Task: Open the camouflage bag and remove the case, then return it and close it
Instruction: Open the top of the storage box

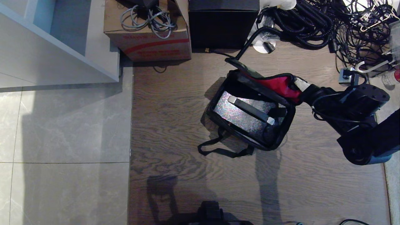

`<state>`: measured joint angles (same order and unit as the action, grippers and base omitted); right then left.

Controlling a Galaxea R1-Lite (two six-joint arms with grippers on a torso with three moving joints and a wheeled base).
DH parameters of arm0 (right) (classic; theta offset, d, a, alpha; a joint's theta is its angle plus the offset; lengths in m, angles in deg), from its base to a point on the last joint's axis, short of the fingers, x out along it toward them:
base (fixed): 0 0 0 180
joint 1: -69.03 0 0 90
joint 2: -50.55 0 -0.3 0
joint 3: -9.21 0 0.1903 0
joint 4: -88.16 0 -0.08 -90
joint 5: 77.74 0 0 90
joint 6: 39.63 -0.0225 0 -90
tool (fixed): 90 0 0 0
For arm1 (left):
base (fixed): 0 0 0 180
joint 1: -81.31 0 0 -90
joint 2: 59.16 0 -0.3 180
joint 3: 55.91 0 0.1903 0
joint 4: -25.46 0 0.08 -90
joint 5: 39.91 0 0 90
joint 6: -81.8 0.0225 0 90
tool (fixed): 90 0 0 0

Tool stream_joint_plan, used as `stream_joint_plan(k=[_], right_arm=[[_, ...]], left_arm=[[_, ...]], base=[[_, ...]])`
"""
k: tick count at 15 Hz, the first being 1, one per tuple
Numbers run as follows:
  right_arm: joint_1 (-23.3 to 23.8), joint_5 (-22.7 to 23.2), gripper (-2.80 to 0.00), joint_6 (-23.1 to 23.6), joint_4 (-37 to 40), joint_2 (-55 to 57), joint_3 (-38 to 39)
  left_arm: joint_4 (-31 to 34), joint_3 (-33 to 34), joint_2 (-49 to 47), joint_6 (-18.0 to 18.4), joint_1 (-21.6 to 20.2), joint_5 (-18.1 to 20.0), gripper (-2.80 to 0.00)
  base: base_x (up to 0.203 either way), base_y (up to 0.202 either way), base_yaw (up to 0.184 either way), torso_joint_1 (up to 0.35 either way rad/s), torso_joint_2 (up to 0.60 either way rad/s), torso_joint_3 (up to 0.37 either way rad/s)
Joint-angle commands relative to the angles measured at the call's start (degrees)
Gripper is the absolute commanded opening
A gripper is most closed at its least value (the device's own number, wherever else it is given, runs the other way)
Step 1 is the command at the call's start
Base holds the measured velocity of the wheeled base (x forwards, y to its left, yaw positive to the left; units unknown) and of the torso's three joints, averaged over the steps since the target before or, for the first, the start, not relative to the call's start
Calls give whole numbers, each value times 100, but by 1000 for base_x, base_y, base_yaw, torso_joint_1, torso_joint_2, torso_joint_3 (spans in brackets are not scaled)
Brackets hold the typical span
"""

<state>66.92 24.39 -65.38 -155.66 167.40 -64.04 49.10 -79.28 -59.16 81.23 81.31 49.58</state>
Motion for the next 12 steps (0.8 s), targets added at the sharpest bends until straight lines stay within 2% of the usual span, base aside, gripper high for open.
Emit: stream_joint_plan(k=[1,6,12], right_arm=[[18,0,0,27,-48,66,-57],[122,0,0,50,-48,111,-316],[337,13,0,298,-48,308,-833]], left_arm=[[0,0,0,-4,0,-2,-280],[0,0,0,-4,0,-2,-280],[0,0,0,-4,0,-2,-280]], base=[[0,0,0,0,0,0],[0,0,0,0,0,0],[0,0,0,0,0,0]])
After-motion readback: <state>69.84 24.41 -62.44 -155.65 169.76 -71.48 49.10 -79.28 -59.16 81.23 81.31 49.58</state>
